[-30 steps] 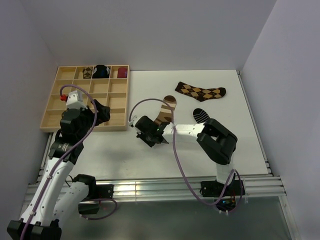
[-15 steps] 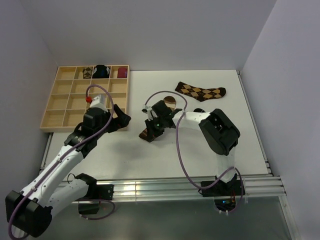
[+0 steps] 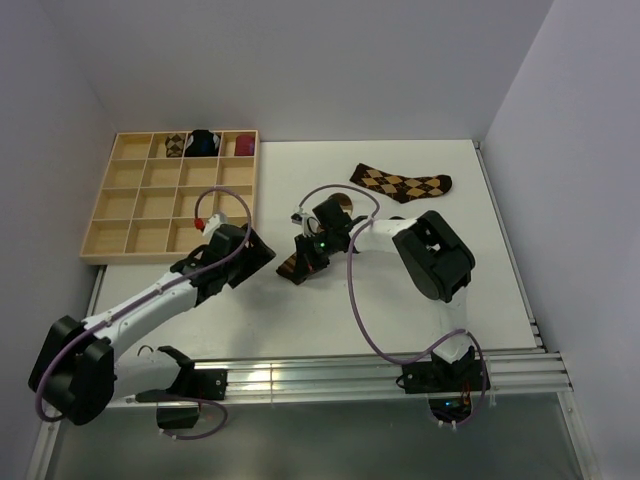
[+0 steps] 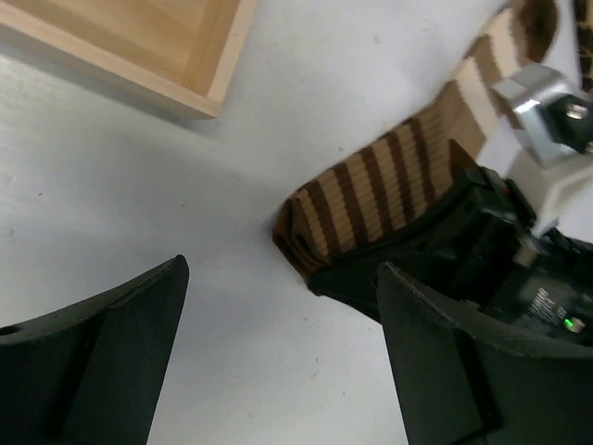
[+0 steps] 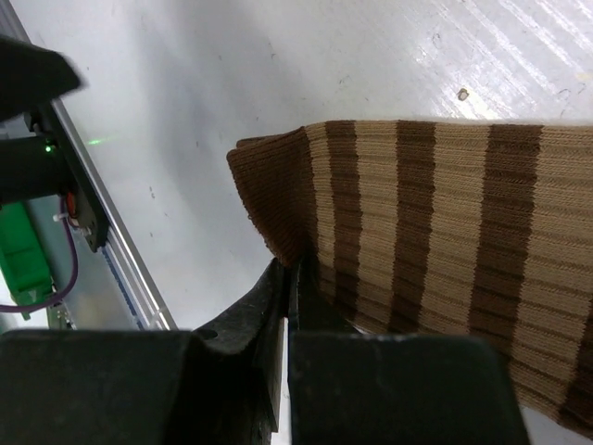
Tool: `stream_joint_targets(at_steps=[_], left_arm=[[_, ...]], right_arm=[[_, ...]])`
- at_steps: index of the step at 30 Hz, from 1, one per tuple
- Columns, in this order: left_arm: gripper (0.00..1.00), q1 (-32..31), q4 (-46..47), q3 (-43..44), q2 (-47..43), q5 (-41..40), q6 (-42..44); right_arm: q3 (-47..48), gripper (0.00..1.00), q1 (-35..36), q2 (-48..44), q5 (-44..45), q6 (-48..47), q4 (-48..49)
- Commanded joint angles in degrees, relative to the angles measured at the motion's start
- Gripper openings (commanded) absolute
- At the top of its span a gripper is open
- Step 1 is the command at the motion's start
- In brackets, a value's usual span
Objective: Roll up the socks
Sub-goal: Roll the sock at the center of the board.
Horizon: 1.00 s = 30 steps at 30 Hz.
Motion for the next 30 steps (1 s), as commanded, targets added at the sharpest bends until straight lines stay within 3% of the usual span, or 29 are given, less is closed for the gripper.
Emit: stream_joint_targets(at_steps=[1, 15, 30], left_arm=[[0.88, -0.95, 2.09, 1.87, 5.08, -2.62, -7.67], [0.64, -2.71, 0.42, 8.73, 16.79, -3.94, -11.9], [0.51, -4.29, -1.52, 10.4, 22.95, -2.44, -13.74]], right_arm=[[-0.05, 0.0, 0.14, 1.15, -1.44, 0.43, 1.71], [-0.22, 0.0, 0.14, 1.59, -0.92, 0.25, 2.59], [-1.19, 0.0, 0.05, 1.15, -0.3, 0.17, 3.64]])
